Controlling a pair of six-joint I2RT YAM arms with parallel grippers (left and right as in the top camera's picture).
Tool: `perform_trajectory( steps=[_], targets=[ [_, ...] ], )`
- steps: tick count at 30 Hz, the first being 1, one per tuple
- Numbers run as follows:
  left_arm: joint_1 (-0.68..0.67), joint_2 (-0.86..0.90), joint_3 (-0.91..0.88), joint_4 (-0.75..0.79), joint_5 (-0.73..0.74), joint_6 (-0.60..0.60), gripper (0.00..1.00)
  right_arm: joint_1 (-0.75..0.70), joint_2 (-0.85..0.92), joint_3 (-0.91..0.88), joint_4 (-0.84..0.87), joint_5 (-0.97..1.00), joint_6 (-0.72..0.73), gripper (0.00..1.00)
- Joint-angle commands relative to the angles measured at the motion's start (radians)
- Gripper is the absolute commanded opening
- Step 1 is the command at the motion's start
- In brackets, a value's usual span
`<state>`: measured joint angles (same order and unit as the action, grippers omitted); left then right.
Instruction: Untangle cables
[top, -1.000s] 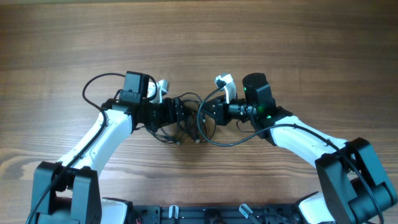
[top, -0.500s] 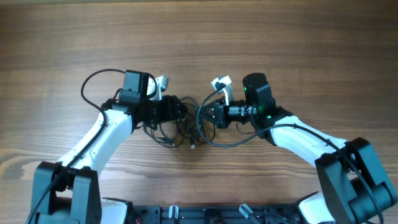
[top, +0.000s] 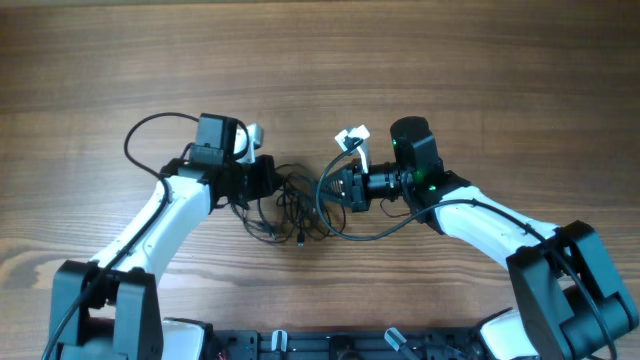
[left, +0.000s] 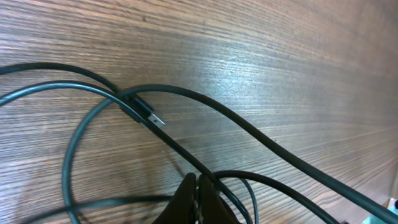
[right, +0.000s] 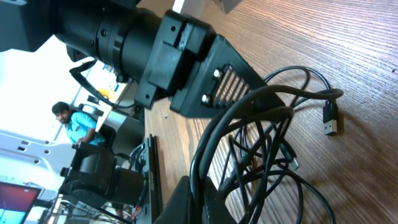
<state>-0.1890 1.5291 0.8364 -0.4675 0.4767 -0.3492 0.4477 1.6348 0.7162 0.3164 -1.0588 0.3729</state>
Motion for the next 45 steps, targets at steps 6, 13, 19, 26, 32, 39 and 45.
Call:
perform_trajectory(
  steps=[6, 13, 19, 26, 32, 39, 45],
  targets=[
    [0.111, -0.134, -0.004, -0.040, 0.111, 0.005, 0.47, -0.060, 0.007, 0.016, 0.117, -0.198, 0.061, 0.04],
    [0.034, -0.065, -0.005, -0.090, 0.118, 0.006, 0.46, -0.074, 0.007, 0.016, 0.340, -0.267, 0.246, 0.04],
    [-0.051, -0.014, -0.005, -0.083, 0.117, 0.029, 0.38, -0.076, 0.007, 0.016, 0.442, -0.266, 0.311, 0.04],
    [-0.054, -0.014, -0.005, -0.092, 0.214, 0.032, 0.34, -0.076, 0.007, 0.016, 0.435, -0.254, 0.311, 0.04],
    [-0.032, -0.023, -0.005, -0.130, 0.315, 0.117, 0.39, -0.076, 0.007, 0.016, 0.427, -0.252, 0.311, 0.04],
    [0.050, -0.037, -0.005, -0.124, 0.432, 0.189, 0.60, -0.076, 0.007, 0.016, 0.427, -0.252, 0.311, 0.04],
    [0.003, -0.037, -0.005, -0.053, 0.435, 0.234, 0.69, -0.076, 0.007, 0.016, 0.427, -0.252, 0.312, 0.04]
  ],
)
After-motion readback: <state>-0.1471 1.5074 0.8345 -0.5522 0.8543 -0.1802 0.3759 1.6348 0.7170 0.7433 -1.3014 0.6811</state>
